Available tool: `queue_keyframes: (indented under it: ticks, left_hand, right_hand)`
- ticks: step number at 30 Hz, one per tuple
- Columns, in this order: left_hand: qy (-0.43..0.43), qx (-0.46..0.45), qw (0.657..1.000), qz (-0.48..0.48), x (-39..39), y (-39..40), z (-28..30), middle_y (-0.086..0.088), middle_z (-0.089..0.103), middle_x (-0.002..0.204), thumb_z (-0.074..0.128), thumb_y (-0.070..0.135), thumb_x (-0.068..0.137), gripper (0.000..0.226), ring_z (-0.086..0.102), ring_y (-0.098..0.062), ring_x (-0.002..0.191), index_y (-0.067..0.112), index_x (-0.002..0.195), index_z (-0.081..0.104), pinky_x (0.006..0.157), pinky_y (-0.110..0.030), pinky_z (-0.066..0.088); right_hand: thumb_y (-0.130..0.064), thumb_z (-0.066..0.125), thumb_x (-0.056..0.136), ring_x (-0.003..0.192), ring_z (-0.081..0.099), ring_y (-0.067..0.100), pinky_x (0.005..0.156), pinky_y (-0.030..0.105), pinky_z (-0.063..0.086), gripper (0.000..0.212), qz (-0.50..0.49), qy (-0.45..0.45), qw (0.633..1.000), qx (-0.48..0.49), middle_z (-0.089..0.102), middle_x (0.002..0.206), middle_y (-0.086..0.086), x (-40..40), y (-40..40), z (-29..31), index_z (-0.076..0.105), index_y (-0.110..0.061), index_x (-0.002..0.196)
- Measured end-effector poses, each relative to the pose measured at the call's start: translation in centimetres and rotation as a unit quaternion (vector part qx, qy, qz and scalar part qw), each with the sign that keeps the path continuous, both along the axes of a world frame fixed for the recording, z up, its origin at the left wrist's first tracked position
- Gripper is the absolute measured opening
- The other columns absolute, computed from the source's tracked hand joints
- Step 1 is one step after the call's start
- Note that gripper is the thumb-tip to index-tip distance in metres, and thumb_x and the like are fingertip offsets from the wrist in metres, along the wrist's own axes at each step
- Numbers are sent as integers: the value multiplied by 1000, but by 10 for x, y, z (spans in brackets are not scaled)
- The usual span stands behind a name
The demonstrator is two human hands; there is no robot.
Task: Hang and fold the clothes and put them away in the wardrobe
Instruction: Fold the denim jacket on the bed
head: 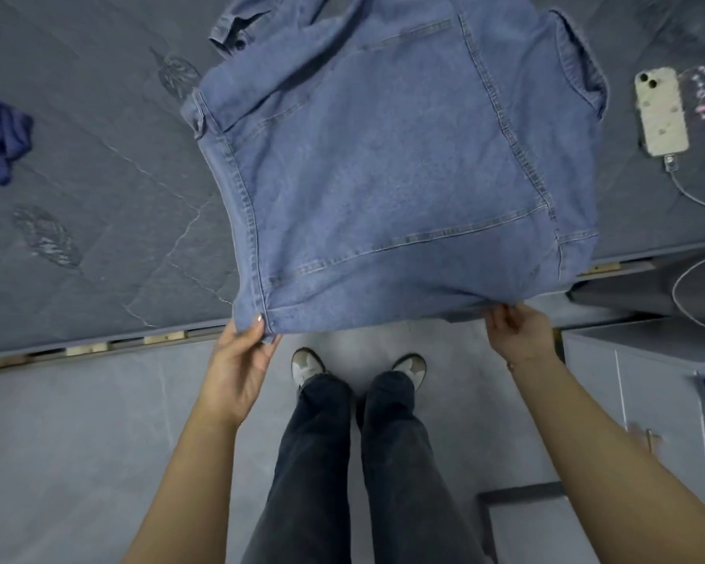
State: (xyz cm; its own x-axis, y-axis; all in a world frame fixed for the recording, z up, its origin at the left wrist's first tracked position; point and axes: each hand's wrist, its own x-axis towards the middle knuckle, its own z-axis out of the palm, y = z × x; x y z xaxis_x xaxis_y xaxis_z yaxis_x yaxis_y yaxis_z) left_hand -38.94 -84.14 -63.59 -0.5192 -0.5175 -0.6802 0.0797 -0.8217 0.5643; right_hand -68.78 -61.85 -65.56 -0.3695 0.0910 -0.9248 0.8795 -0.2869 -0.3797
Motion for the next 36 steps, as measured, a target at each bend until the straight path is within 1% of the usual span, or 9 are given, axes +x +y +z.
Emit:
queue_keyframes:
  ticks: [4, 6, 9, 13, 17, 25, 29, 31, 36]
  left_hand:
    - [-309, -17, 949, -55, 11, 19, -22, -13, 65, 106, 59, -1, 92, 9, 62, -24, 94, 8, 95, 63, 85, -29, 52]
    - [-351, -24, 932, -86, 1, 19, -32, -14, 60, 106, 60, -1, 93, 12, 59, -24, 91, 10, 89, 57, 77, -24, 52]
    - [-358, -89, 923, -112, -23, 6, -31, -5, 56, 108, 64, -1, 89, 33, 59, -21, 90, 9, 115, 46, 60, -19, 52]
    - [-442, -261, 843, -162, -57, -13, -13, -15, 43, 137, 71, 0, 80, 68, 45, -28, 127, 5, 140, 39, 106, -37, 41]
    - [-361, -358, 820, -261, -111, -16, 10, -18, 45, 134, 68, -1, 80, 54, 44, -28, 127, 3, 131, 51, 108, -30, 33]
    - [-234, -381, 804, -391, -291, -24, 24, -14, 54, 131, 65, 2, 87, 39, 53, -24, 119, 4, 125, 57, 99, -24, 39]
    - [-229, -437, 756, -430, -396, -34, 11, -18, 57, 129, 63, 3, 89, 35, 54, -28, 119, 0, 123, 58, 101, -27, 39]
    - [-224, -470, 733, -437, -448, -40, 3, -20, 60, 125, 62, 4, 91, 30, 56, -30, 117, -2, 120, 59, 100, -30, 40]
    - [-216, -588, 636, -451, -564, -58, -14, -21, 61, 125, 53, 15, 98, 29, 54, -32, 119, 0, 120, 61, 103, -37, 38]
  right_hand:
    - [-13, 31, 106, 115, 60, 18, 111, 27, 36, 31, -52, -58, 996, -31, 64, 121, 3, 11, 1, -3, 59, -9, 119]
    - [-14, 32, 106, 129, 52, 18, 112, 28, 35, 36, -47, -64, 996, -39, 56, 137, 5, 12, -4, -10, 52, -9, 135]
    - [-17, 37, 105, 133, 46, 23, 114, 34, 33, 33, 46, -39, 998, -20, 50, 140, 7, 17, -18, -12, 48, -8, 135]
    - [-11, 52, 97, 89, 57, 21, 100, 36, 45, 9, 236, 0, 971, 40, 57, 105, 9, 26, -29, 1, 59, -14, 101]
    - [-5, 55, 93, 96, 55, 29, 95, 47, 48, 17, 313, 118, 922, 194, 59, 103, 12, 17, -29, 21, 63, 1, 107]
    - [-5, 55, 95, 89, 58, 16, 73, 19, 49, 12, 331, 273, 878, 210, 62, 101, 5, -80, -15, 34, 62, -14, 100]
    - [-8, 57, 94, 97, 56, 17, 80, 25, 46, 20, 368, 308, 845, 235, 59, 106, 5, -161, -10, 14, 60, -6, 113]
    - [-14, 60, 94, 82, 52, 13, 71, 23, 42, 8, 386, 294, 841, 238, 55, 90, 1, -195, -12, 0, 58, -11, 101]
    - [-29, 62, 93, 72, 47, 19, 61, 25, 37, 33, 413, 231, 853, 221, 49, 76, 9, -247, -26, -36, 46, -15, 69]
